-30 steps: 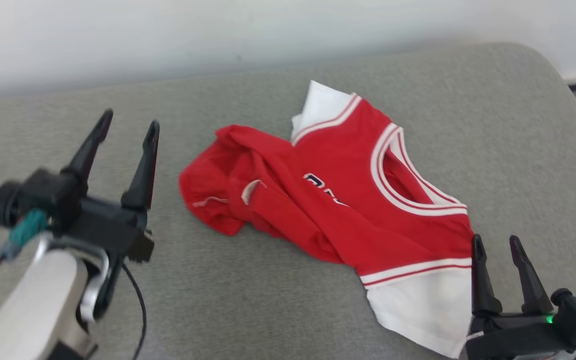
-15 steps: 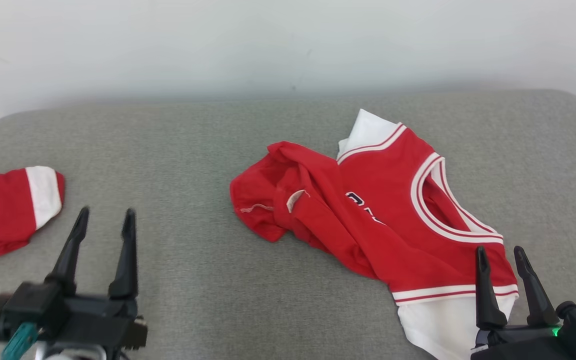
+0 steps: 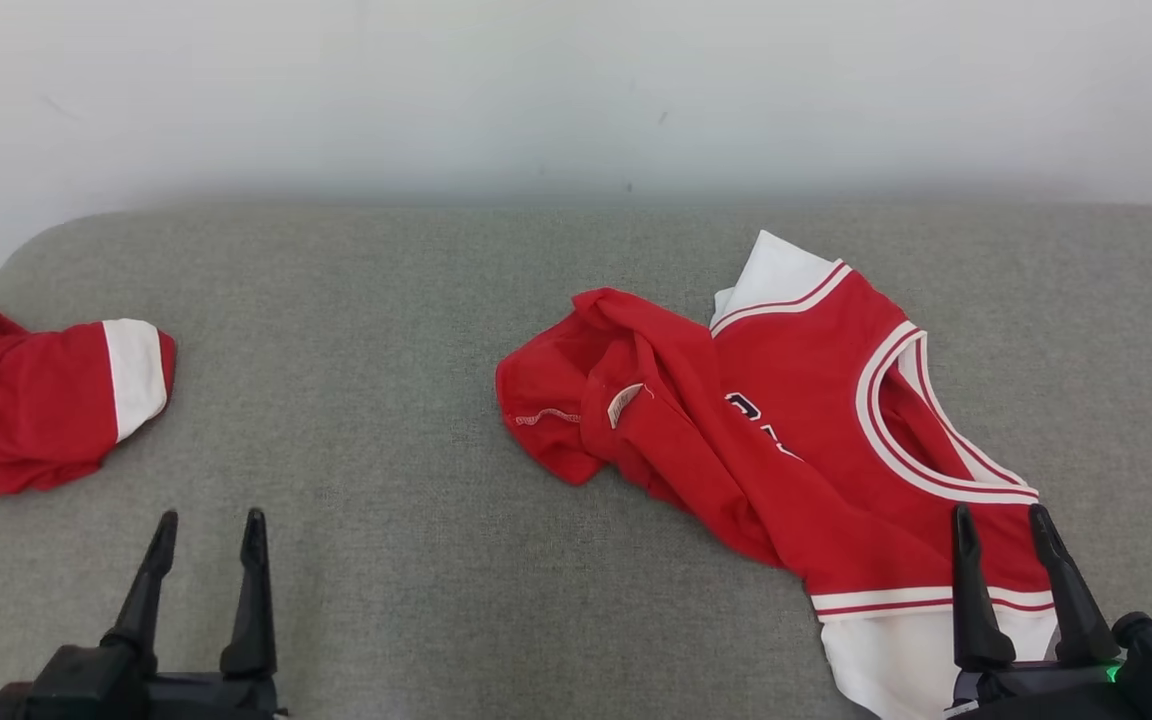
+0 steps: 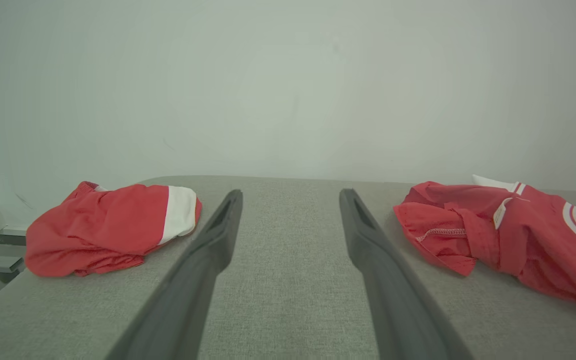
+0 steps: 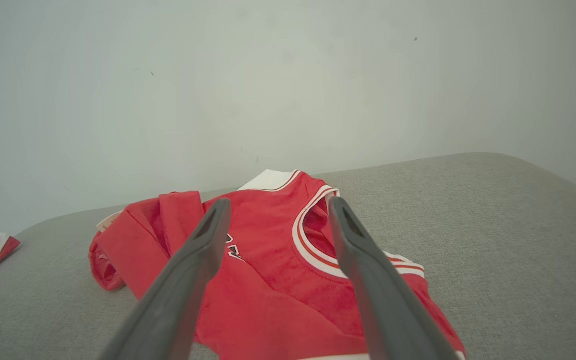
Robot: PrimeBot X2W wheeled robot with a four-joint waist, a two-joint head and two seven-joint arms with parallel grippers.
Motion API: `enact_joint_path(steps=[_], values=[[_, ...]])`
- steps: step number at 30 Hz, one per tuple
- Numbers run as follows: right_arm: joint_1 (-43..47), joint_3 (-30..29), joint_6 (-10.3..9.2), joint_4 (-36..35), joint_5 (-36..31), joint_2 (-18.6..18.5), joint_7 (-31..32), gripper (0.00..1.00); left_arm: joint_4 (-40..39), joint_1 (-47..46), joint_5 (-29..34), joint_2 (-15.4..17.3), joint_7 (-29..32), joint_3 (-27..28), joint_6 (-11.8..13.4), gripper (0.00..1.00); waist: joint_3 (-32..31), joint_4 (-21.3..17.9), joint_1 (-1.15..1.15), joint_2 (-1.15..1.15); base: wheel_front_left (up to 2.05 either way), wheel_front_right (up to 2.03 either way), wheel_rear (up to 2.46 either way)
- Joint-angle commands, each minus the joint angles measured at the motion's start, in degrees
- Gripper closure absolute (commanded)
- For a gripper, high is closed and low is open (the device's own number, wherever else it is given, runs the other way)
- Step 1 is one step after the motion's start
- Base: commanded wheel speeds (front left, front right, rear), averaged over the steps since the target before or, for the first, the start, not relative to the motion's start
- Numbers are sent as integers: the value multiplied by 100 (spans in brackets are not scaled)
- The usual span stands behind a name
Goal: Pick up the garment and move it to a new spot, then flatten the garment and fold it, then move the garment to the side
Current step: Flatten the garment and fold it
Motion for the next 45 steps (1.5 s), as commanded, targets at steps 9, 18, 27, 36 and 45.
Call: enact_joint_path(steps=[9, 18, 27, 36, 45], values=[[-179, 105, -14, 70, 49, -34, -4, 0, 469, -1129, 61, 54, 8, -465, -355, 0, 267, -237, 0, 1, 0, 0, 0], [-383, 142, -14, 151, 70, 87, -4, 0, 1369, -2713, -258, 199, 366, -1327, -411, 0, 772, -843, 0, 1, 0, 0, 0], [-484, 86, -14, 240, 103, 168, -4, 0, 2346, -3584, -617, 456, 655, -2177, -408, 0, 994, -1338, 0, 1, 0, 0, 0], [-500, 65, -14, 300, 90, 199, -3, 0, 3138, -3862, -1010, 505, 852, -3035, -409, 0, 984, -1514, 0, 1, 0, 0, 0], [-535, 64, -14, 310, 88, 208, -3, 0, 3613, -4037, -1296, 525, 987, -3386, -409, 0, 955, -1599, 0, 1, 0, 0, 0]])
